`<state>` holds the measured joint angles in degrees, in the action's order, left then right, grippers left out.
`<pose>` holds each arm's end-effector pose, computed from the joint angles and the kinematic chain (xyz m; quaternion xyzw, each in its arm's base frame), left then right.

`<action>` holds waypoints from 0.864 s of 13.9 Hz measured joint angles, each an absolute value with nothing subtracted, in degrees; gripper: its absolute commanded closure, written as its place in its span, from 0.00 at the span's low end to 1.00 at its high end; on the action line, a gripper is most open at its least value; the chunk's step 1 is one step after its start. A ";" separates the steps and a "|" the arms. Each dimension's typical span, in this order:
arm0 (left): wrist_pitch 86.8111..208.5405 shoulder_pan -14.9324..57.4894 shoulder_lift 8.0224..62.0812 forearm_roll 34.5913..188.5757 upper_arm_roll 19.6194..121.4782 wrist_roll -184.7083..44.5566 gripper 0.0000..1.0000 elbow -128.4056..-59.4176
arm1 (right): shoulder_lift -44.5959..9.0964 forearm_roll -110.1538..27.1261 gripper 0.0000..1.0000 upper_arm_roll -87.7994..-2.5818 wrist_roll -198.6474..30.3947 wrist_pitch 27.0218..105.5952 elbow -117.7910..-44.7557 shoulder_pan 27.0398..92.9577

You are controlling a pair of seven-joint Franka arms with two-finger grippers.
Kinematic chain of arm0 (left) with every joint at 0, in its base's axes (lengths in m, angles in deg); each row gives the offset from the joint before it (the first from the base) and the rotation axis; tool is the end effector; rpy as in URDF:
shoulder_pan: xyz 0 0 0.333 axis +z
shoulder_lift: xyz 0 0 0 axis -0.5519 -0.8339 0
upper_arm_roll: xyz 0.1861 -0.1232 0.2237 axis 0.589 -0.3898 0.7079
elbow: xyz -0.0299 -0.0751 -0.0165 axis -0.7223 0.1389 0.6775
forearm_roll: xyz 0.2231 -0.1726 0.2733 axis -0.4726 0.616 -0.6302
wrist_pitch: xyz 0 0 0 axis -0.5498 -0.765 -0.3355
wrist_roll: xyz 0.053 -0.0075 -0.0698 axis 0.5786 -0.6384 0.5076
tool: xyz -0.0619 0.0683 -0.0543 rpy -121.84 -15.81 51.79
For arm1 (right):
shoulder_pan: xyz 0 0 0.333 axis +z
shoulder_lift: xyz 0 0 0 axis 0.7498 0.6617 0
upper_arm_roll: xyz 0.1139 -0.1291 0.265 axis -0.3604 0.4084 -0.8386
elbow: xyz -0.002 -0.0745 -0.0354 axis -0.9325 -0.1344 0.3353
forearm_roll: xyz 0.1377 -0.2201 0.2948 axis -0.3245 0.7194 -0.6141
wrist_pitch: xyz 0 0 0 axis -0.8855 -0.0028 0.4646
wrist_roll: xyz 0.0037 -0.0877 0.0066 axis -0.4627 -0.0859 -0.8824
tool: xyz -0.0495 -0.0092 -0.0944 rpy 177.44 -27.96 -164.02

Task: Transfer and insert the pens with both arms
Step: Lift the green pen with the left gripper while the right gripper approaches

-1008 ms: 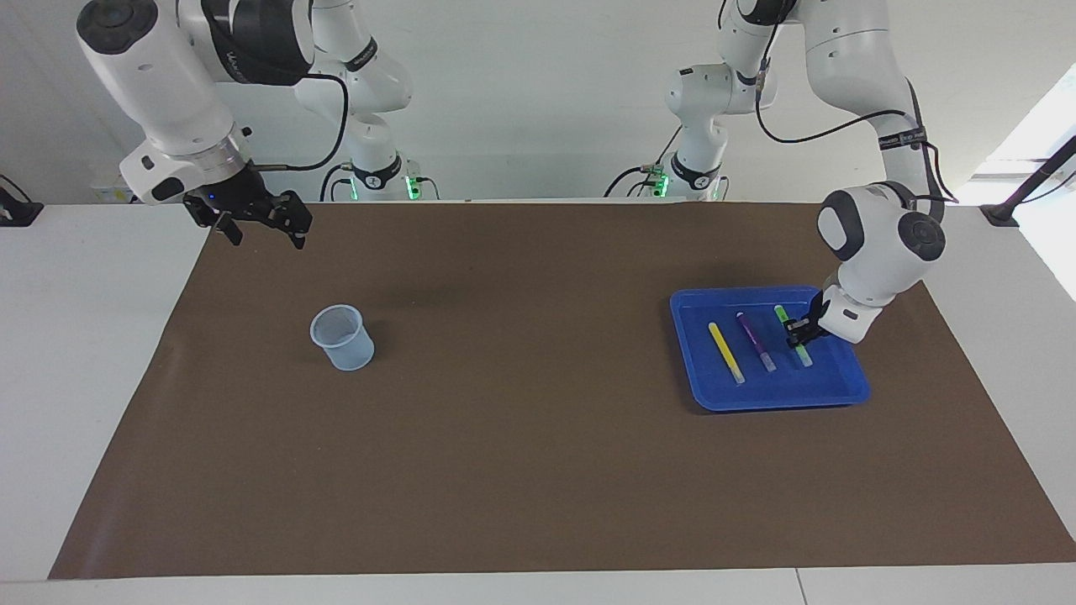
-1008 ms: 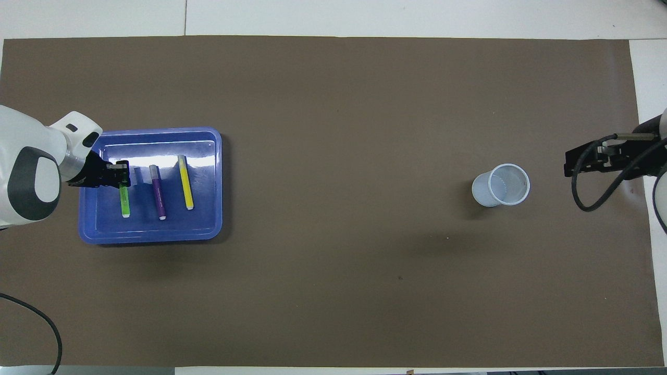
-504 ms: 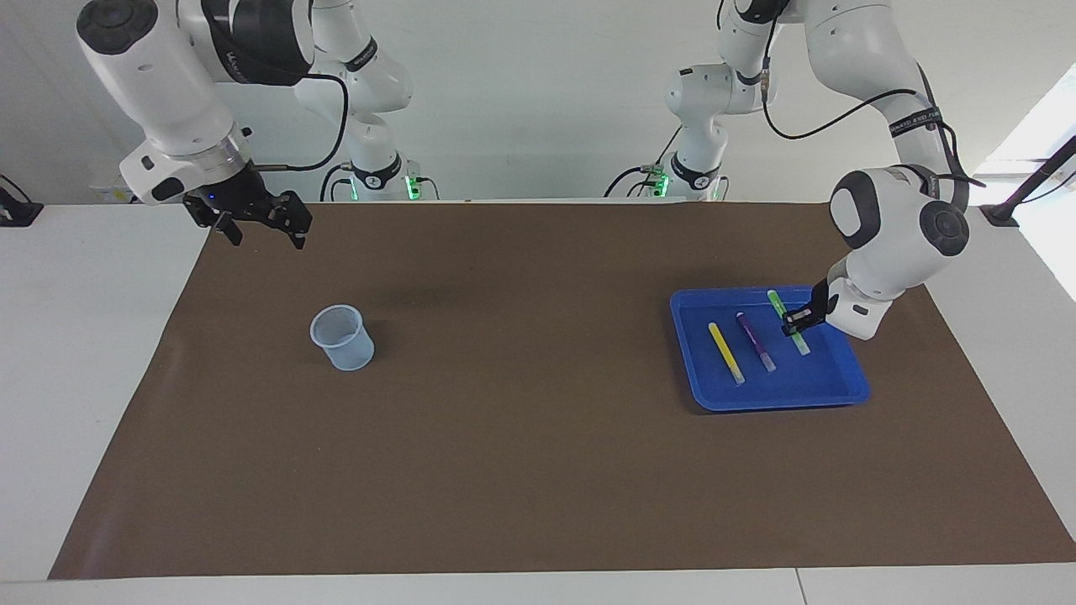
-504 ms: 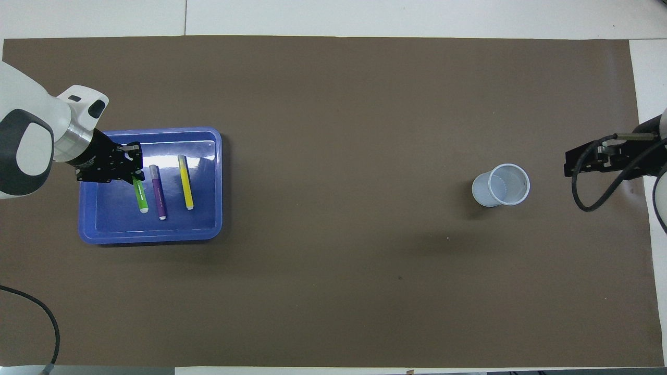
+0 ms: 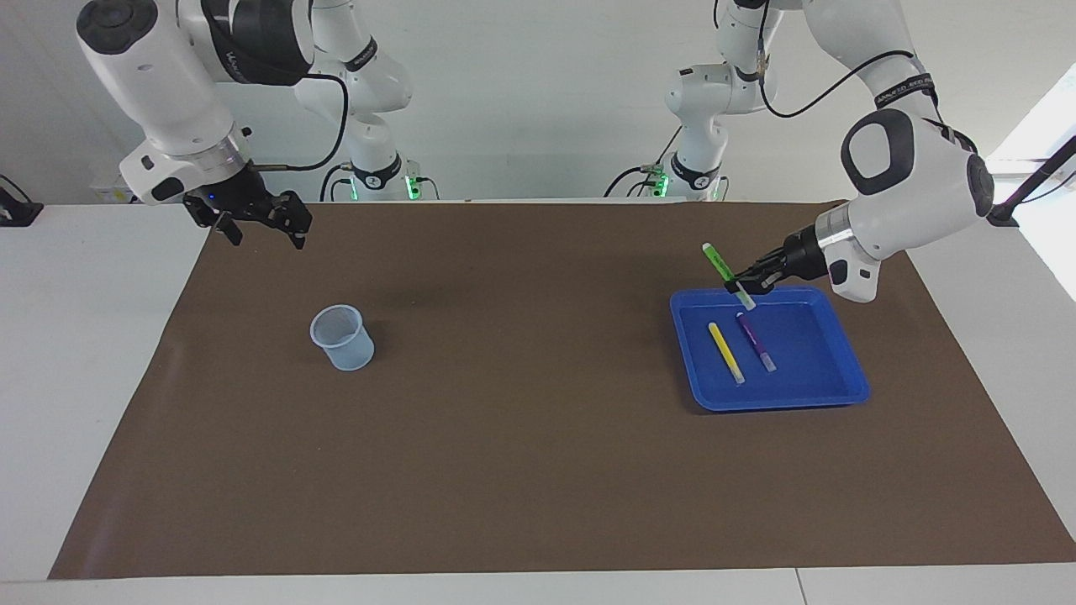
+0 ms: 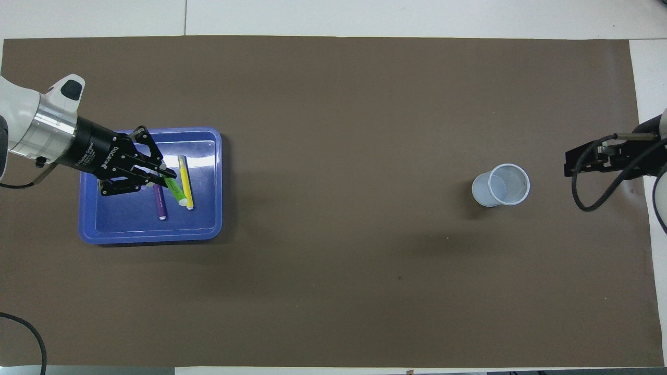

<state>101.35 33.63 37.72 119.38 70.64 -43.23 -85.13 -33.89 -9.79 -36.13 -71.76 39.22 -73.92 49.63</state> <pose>0.5700 -0.0834 0.4881 0.8769 0.3658 -0.2293 0.2114 0.5458 -0.0100 0.5829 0.9980 -0.0438 -0.0441 0.0109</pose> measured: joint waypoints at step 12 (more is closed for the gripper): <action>102.85 32.99 39.91 131.38 62.23 -20.10 1.00 -85.98 | -36.40 -32.00 0.00 -38.96 -69.86 37.50 -74.04 55.38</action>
